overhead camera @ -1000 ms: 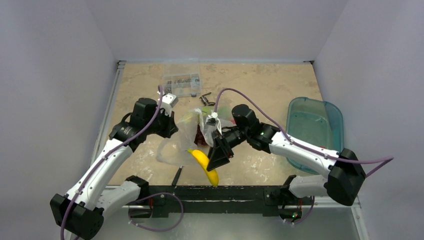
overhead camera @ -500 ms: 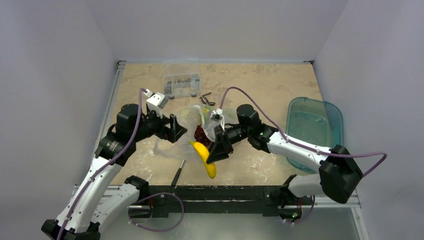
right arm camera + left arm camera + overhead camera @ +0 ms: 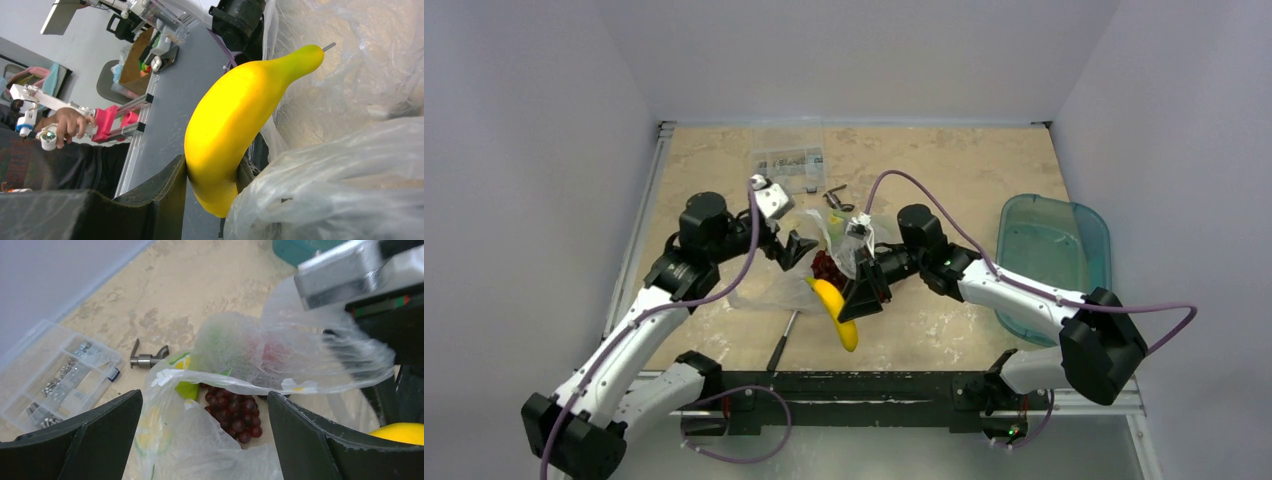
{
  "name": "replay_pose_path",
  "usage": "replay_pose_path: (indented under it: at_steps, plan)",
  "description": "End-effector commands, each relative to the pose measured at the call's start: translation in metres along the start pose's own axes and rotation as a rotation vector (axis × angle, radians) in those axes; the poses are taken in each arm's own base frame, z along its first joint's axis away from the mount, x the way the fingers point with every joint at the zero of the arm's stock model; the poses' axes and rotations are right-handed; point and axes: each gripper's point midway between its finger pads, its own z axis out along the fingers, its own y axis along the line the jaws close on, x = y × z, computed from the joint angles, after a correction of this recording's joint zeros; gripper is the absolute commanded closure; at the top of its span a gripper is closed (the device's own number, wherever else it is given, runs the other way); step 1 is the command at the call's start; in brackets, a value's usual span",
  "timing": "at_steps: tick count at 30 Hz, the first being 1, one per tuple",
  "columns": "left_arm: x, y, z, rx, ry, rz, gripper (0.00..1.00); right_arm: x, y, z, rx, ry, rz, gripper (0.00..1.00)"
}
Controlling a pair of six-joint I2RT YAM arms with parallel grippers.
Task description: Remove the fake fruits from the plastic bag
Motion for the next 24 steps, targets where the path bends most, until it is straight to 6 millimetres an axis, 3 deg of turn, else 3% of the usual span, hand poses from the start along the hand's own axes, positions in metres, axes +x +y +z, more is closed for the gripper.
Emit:
replay_pose_path:
  at_steps: [1, 8, 14, 20, 23, 24]
  plan:
    - [0.004, -0.019, 0.023, 0.212, -0.014, 0.271, 0.03, -0.018, 0.018, -0.004, -0.041, -0.023, -0.099, 1.00]
    - [0.003, -0.053, 0.036, 0.515, 0.041, 0.204, 0.03, -0.018, 0.021, -0.007, -0.059, -0.020, -0.116, 1.00]
    - [0.016, -0.082, 0.038, 0.722, 0.115, 0.092, 0.06, -0.022, 0.019, -0.006, -0.065, -0.021, -0.127, 1.00]
    - [0.026, -0.088, 0.051, 0.723, 0.133, 0.127, 0.07, -0.026, 0.018, -0.004, -0.073, -0.023, -0.128, 1.00]
    - [0.030, -0.087, 0.062, 0.700, 0.139, 0.142, 0.18, -0.027, 0.017, -0.004, -0.075, -0.027, -0.128, 1.00]
    - [0.030, -0.085, 0.066, 0.679, 0.129, 0.141, 0.34, -0.027, 0.016, -0.004, -0.073, -0.028, -0.126, 1.00]
